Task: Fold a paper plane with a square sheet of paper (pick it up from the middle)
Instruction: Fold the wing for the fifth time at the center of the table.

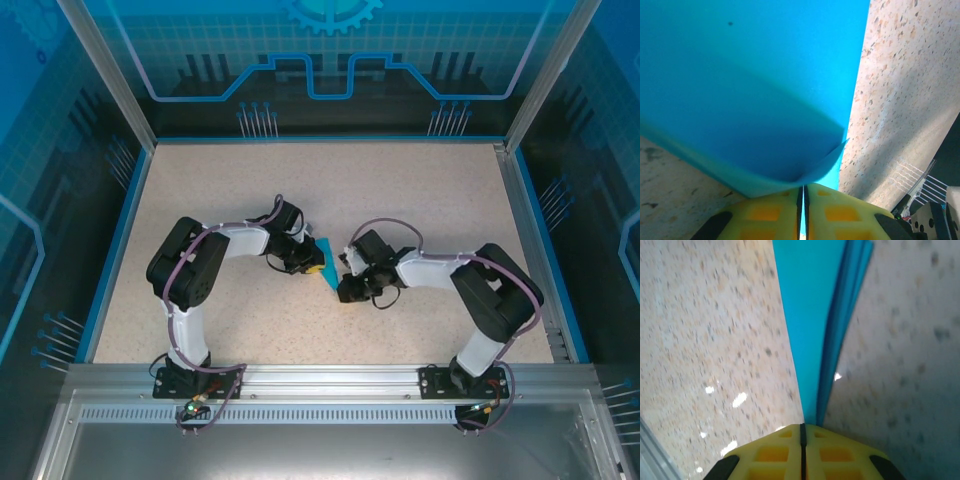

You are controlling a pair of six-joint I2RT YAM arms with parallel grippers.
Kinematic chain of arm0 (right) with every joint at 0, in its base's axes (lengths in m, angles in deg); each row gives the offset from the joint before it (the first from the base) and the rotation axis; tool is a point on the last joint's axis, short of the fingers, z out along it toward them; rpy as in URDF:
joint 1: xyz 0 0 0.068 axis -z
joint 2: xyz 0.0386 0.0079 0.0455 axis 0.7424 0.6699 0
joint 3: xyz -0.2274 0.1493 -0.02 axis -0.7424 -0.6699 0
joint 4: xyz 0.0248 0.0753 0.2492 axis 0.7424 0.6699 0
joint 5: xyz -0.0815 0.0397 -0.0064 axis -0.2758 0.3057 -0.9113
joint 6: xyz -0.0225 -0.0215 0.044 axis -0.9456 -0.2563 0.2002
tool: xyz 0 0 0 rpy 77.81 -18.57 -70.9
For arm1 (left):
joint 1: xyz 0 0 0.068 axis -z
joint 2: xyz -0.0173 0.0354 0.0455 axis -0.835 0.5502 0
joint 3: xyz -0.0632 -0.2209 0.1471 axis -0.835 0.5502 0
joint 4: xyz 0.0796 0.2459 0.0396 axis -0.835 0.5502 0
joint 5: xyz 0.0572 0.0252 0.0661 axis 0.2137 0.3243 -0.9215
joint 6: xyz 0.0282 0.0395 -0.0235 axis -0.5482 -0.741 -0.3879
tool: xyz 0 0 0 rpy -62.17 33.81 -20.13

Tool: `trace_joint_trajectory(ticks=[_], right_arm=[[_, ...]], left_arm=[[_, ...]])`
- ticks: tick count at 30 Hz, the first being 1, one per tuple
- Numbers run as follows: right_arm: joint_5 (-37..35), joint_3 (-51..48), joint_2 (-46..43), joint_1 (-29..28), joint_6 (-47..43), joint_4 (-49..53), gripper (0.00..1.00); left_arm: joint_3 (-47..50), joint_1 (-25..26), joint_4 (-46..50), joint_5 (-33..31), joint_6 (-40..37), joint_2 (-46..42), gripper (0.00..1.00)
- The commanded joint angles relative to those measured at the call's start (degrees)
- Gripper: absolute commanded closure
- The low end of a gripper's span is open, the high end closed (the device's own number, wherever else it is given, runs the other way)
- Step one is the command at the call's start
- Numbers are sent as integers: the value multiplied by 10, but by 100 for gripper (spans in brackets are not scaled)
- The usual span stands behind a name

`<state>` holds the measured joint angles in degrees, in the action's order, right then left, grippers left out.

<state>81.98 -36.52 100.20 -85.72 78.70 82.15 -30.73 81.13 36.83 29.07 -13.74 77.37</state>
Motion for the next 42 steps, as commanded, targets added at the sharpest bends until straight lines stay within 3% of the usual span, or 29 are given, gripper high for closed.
trace_joint_trajectory(ticks=[1, 8, 23, 34, 42], right_arm=[[9, -15, -21, 5, -29, 93, 91], [-1, 35, -100, 5, 17, 31, 89], [-24, 131, 93, 3, 65, -25, 92], [-54, 86, 104, 14, 73, -1, 94], [-55, 88, 109, 14, 75, 6, 94]], left_arm=[[-4, -6, 33, -44, -14, 26, 86], [1, -5, 31, -35, -20, 21, 87], [-5, -3, 34, -29, -22, 21, 87], [-29, -3, 8, 11, -48, -25, 82], [25, -1, -40, 16, -36, -67, 80]])
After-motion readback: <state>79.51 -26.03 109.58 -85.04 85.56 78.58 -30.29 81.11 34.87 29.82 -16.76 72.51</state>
